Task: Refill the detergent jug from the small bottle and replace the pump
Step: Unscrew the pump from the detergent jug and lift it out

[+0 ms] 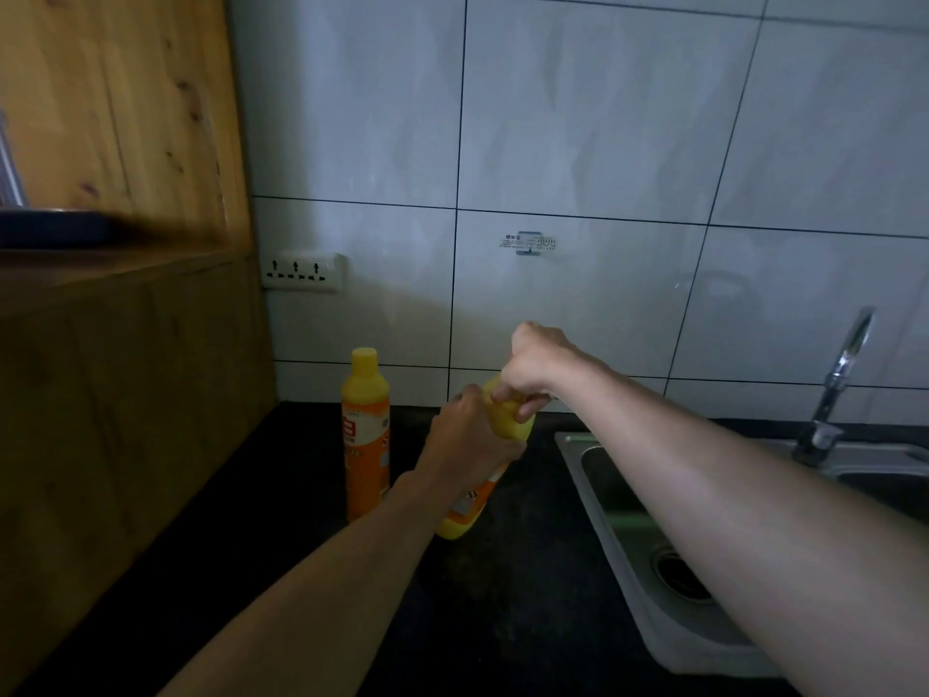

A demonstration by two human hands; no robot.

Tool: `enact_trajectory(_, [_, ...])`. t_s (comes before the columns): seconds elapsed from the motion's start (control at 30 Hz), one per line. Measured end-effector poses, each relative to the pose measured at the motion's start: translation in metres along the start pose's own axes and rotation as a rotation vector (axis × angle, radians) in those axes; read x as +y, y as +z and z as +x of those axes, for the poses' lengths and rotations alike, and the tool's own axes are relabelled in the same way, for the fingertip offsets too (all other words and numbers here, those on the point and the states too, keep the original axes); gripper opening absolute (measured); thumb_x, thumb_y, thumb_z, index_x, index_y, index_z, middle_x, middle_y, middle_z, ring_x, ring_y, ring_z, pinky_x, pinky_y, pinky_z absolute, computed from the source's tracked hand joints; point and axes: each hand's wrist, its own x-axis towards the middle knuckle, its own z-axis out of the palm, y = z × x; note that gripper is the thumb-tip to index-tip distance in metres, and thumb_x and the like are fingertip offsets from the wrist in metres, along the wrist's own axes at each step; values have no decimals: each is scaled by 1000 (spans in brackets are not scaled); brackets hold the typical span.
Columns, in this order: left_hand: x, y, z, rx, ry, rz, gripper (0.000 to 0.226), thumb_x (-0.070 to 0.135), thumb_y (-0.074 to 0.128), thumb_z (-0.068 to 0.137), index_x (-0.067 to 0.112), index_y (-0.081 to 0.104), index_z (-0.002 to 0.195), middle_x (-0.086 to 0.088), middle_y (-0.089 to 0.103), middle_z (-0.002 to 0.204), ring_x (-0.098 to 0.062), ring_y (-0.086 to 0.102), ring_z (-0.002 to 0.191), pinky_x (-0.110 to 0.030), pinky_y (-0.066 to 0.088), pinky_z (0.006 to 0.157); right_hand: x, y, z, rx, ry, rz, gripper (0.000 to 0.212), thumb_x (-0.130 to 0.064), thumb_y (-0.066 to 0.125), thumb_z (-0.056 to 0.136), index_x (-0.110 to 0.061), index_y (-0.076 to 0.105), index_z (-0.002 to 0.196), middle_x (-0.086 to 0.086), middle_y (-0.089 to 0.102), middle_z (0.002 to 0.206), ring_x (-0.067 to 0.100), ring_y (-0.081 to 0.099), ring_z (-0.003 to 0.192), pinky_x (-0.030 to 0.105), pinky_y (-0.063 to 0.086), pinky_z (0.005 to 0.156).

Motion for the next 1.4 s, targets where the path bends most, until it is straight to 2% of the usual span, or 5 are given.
enact_trajectory(0.23, [0, -4, -7, -44, 77, 34, 55, 36, 79, 70, 18, 54, 115, 4, 66, 100, -13, 64, 88, -26, 53, 75, 3, -2, 0, -225, 139, -14, 36, -23, 69, 85, 0, 55, 109, 25, 57, 122, 30, 72, 58, 35, 61, 54])
enact_trajectory(0.57, [-9, 3, -18, -25, 81, 55, 71, 36, 78, 67, 20, 43, 128, 2, 59, 117, -17, 61, 100, -28, 48, 79, 10, 7, -10, -262, 105, 157, 28, -15, 70, 86, 1, 57, 105, 23, 57, 123, 24, 68, 59, 30, 59, 55])
enact_trajectory(0.73, [-12, 9, -23, 21, 90, 144, 82, 49, 77, 67, 22, 36, 132, 2, 57, 123, -19, 59, 105, -31, 48, 82, 9, 7, -17, -251, 65, 177, 19, -8, 71, 84, -1, 54, 78, 23, 57, 119, 27, 67, 62, 28, 59, 48])
enact_trajectory(1.0, [-12, 7, -18, 24, 106, 133, 69, 47, 78, 64, 25, 46, 121, 7, 66, 105, -11, 61, 84, -23, 42, 70, 14, 8, -12, -240, -2, 137, 30, -11, 74, 82, 4, 59, 104, 20, 58, 114, 23, 65, 54, 22, 53, 40])
enact_trajectory(1.4, [-11, 1, -18, -50, 124, 153, 70, 45, 79, 65, 25, 46, 123, 6, 65, 108, -14, 63, 90, -26, 47, 75, 14, 1, -15, -356, -106, -18, 20, -15, 70, 86, -1, 56, 81, 15, 62, 82, 17, 64, 47, 22, 53, 42])
